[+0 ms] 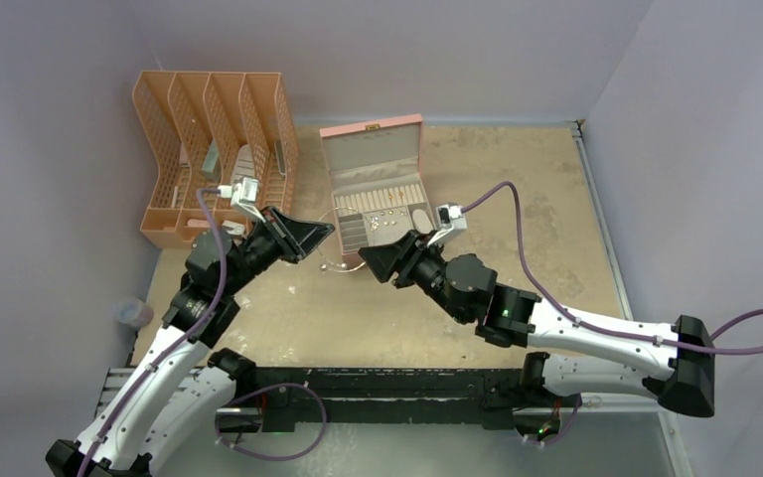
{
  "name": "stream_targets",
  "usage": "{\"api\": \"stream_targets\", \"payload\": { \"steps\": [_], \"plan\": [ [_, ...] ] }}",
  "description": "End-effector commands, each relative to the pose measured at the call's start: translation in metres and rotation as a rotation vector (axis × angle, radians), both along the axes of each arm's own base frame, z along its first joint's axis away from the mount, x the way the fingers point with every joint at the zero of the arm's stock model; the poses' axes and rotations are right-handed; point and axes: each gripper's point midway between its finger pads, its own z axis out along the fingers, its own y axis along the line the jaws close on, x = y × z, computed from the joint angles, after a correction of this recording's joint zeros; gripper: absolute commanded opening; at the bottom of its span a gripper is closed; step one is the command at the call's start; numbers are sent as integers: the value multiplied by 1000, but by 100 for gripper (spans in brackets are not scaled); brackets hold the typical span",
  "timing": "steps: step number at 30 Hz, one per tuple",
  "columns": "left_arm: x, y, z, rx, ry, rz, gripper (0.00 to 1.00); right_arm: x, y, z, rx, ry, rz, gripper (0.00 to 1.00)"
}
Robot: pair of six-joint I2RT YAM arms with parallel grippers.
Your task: Organize the mixed jewelry
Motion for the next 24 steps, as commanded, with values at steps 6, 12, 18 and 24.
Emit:
{"api": "stream_targets", "payload": {
  "steps": [6,12,18,24],
  "plan": [
    [-4,2,39,-90,-110,1,0,23,-11,14,56,51,-155,50],
    [-7,3,42,-111,-110,-2,0,34,-1,9,35,58,-150,48],
    [-9,2,45,-130,-103,-10,0,49,1,9,51,44,-157,34],
    [-7,1,42,-118,-108,-11,0,51,2,11,63,22,-116,9]
  ]
}}
